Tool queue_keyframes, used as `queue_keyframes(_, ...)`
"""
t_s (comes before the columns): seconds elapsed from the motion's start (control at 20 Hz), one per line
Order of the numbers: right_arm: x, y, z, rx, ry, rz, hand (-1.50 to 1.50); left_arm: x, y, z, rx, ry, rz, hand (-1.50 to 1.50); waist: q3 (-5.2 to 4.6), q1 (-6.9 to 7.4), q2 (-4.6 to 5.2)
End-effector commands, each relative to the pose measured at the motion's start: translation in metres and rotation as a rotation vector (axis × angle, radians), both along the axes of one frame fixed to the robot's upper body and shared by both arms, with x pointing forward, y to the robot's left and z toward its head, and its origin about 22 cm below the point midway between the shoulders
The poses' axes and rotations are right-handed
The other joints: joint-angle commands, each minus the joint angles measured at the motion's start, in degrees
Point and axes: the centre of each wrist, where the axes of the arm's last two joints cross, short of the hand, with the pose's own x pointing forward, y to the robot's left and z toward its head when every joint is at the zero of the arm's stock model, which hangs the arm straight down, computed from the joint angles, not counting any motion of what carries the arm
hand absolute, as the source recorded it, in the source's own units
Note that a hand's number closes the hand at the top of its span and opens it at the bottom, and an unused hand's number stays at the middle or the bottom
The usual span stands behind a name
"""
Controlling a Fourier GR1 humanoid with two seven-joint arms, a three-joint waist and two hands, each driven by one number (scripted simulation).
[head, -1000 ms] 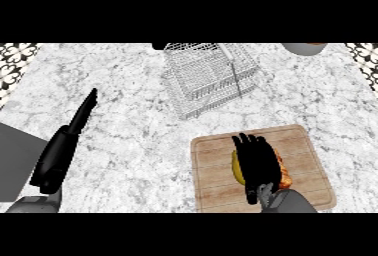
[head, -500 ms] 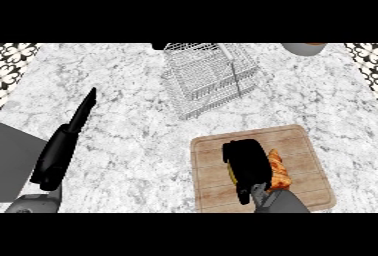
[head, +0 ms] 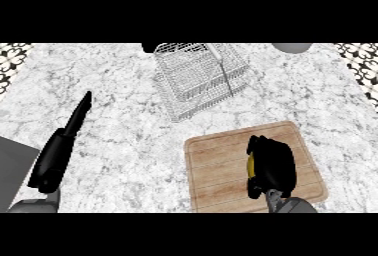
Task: Pick the lemon from the cutting board and place it in the tiered basket
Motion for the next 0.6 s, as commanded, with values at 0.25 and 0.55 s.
queue_keyframes(0.25,-0.043,-0.038,0.03,0.038,-0.164,-0.793,1.5,-0.006,0.021,0.001,0.01,0.009,0.054,0.0,-0.18,-2.23,-0.64)
queue_keyframes(0.55,-0.077,-0.019,0.112,0.307,-0.458,-0.788,1.5,-0.002,0.004,0.004,-0.001,-0.001,0.006,0.0,-0.13,0.46,-0.24)
